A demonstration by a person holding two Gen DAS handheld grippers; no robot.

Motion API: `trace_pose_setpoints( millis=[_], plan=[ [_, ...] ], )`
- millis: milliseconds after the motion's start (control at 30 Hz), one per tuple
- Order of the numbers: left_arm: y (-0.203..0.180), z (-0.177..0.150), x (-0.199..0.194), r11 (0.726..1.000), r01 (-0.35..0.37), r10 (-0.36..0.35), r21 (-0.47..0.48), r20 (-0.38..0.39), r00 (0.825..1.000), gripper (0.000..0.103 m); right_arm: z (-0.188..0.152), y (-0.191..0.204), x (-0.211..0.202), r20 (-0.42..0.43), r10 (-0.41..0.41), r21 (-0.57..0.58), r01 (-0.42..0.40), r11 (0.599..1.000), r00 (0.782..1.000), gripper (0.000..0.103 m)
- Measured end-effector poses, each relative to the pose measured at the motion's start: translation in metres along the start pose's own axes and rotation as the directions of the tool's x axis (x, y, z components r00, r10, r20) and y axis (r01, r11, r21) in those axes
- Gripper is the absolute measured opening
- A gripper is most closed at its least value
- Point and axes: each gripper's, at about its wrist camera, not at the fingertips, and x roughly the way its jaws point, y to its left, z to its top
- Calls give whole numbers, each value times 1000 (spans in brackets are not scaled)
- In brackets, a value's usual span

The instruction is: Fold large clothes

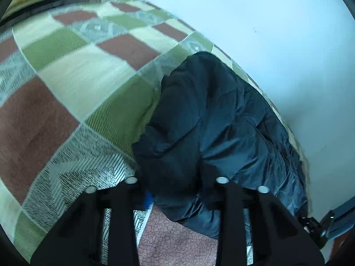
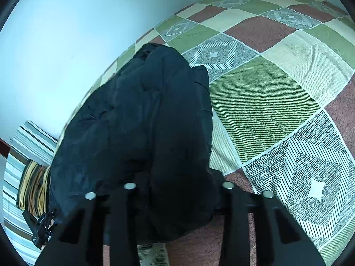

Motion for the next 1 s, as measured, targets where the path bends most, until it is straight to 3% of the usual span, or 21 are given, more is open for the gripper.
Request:
trace_pose_setpoints(
  millis=[300,833,1000],
  plan=[
    [0,-2,-48,998,4,-7,58,53,999,18,-17,11,-27,30,64,-2,-64,998,998,24],
    [106,-57,-172,999,-43,43,1,37,998,18,-130,23,-84,-87,146,-86,-154,984,985,24],
    [128,-75,-188,998,-62,62,-6,27,998,19,-153,20,-91,-107,138,-110,-150,983,985,24]
  ],
)
